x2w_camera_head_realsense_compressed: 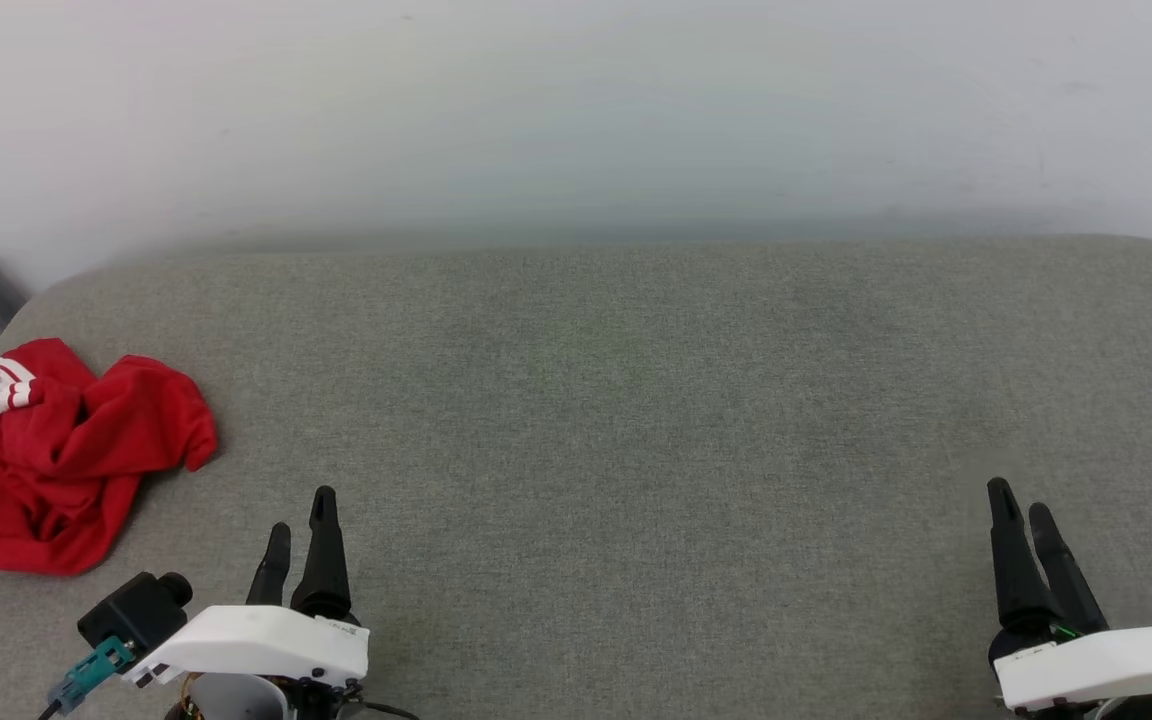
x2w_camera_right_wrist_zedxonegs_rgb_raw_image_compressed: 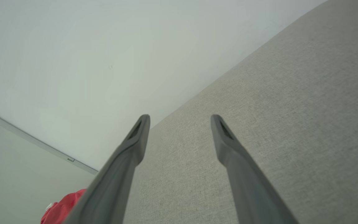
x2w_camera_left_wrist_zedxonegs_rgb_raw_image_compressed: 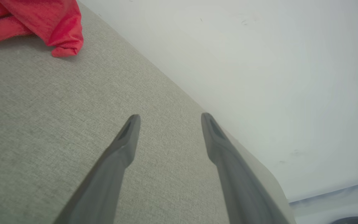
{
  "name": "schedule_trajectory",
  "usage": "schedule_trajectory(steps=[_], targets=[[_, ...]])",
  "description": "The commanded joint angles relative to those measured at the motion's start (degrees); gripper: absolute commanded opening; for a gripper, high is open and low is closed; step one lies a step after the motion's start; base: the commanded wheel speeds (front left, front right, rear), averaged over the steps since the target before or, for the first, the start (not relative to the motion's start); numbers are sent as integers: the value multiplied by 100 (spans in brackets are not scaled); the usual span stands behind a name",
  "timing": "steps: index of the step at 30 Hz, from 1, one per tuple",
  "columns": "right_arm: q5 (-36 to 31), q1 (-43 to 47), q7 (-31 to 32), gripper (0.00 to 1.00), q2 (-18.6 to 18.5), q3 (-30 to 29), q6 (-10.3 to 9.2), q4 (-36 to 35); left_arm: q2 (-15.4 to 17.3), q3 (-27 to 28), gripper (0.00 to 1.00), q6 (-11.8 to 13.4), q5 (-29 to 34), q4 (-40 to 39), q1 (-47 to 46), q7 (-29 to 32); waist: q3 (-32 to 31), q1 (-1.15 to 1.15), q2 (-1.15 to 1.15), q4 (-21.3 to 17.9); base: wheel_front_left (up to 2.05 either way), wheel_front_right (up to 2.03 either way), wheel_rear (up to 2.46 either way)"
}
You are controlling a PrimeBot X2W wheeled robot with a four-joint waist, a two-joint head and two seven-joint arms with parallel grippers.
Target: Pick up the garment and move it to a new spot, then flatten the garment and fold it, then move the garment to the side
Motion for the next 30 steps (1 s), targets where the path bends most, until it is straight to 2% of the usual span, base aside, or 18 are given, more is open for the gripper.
schedule_trajectory(steps=[1,11,30], targets=[[-270,45,-73,100,-5,28,-1,-108,23,-55,100,45,261,-115,-16,-71,-1,0,0,5,0,0,0],[-1021,186,-256,100,-4,74,-1,-165,50,-204,100,188,1051,-219,51,-252,-7,0,0,19,0,0,0],[-2182,379,-544,100,-2,103,-1,-400,52,-422,100,286,2166,-366,170,-535,-11,0,0,41,0,0,0]])
